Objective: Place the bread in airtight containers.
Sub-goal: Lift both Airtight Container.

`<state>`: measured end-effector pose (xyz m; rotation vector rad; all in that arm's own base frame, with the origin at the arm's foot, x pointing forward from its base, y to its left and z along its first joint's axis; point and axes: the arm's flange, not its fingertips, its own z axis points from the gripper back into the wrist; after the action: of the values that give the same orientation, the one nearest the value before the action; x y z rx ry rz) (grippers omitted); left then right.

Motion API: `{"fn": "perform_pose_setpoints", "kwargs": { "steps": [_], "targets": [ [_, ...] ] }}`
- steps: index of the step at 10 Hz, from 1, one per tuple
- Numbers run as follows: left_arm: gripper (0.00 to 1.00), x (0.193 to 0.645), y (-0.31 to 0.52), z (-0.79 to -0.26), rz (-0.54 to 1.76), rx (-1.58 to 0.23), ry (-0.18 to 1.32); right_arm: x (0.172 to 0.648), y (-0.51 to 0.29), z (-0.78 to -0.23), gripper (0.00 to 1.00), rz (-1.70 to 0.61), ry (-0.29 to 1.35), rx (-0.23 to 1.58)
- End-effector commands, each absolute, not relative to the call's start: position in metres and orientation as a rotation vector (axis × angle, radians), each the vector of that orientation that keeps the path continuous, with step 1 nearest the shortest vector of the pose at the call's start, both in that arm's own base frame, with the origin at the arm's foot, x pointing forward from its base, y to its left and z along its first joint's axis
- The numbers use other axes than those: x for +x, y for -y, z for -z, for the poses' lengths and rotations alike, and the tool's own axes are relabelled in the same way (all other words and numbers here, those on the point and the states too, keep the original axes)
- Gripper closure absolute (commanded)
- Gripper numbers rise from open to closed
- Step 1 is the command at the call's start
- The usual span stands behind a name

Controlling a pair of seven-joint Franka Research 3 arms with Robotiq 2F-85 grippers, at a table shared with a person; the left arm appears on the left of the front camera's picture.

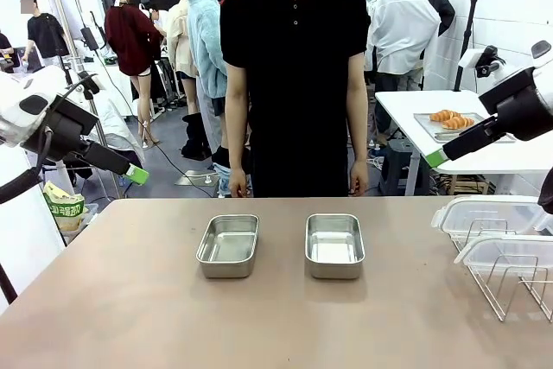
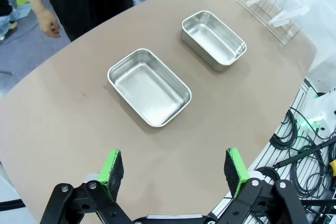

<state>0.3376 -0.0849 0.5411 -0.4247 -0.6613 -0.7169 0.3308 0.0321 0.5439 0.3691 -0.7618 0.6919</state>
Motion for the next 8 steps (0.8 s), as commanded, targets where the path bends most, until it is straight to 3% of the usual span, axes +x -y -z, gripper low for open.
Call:
{"fn": "perform_pose_setpoints", "kwargs": {
  "steps": [1,8],
  "targets": [
    [0.00,0.3371,0.0819,-0.5418,0.727,-0.423,0.660,0.3311,-0.0334,-0.5440,0.00,-0.697,0.767,0.386],
    [0.00,0.3371,0.0819,-0.5418,0.727,-0.423,0.660,0.3311,-0.0334,-0.5440,0.00,-0.697,0.767,0.386]
  ]
}}
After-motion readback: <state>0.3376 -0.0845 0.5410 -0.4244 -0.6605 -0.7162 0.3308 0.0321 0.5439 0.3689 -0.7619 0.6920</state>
